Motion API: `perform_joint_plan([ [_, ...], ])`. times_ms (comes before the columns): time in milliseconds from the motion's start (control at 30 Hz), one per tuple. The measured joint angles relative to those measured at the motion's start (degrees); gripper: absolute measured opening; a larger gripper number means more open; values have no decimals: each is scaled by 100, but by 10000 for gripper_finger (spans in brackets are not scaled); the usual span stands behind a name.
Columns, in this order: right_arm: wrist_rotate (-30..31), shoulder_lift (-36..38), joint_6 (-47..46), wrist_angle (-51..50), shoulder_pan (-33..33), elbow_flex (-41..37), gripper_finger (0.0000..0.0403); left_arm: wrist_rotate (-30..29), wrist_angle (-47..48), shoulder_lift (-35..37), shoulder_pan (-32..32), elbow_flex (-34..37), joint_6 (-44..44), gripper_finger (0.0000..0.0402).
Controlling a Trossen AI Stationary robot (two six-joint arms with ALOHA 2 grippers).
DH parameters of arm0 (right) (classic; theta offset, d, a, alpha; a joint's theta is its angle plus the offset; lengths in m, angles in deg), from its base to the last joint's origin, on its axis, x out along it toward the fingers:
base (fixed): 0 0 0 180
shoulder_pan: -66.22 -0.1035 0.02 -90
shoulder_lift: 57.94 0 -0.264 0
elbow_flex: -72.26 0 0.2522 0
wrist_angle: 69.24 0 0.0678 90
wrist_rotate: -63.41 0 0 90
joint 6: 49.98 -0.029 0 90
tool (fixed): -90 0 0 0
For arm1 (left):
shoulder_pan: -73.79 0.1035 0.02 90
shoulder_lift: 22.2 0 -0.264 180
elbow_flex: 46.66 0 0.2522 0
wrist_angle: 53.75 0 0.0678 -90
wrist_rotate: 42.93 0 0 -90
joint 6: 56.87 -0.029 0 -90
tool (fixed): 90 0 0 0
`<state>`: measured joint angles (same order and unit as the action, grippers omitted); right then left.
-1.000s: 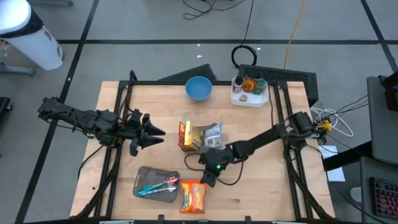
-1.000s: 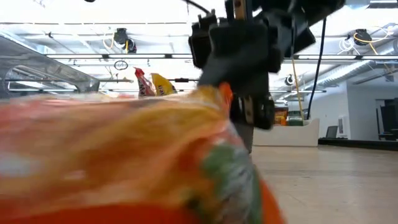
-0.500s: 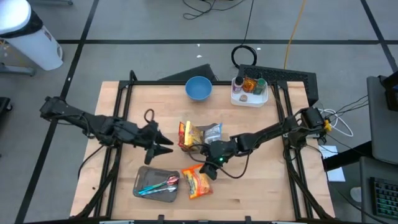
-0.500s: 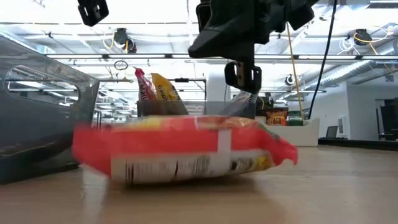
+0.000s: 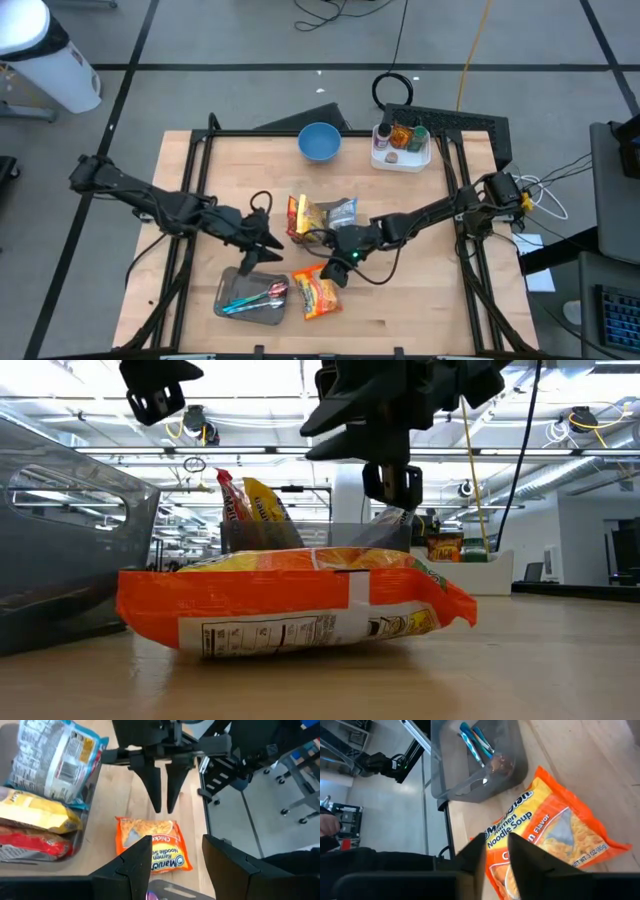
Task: Pick & Place Food Item
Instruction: Put the orange noodle pack into the top black bin
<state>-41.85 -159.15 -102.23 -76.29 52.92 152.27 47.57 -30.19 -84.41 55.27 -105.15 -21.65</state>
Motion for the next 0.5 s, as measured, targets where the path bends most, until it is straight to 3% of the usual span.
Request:
perform_joint_plan([
  [300, 37, 0, -646, 27, -31, -684, 211, 150, -3, -51, 0, 0, 26, 182],
  [500, 369, -9, -1058, 836, -67, -1241, 252, 150, -7, -51, 0, 0, 46, 182],
])
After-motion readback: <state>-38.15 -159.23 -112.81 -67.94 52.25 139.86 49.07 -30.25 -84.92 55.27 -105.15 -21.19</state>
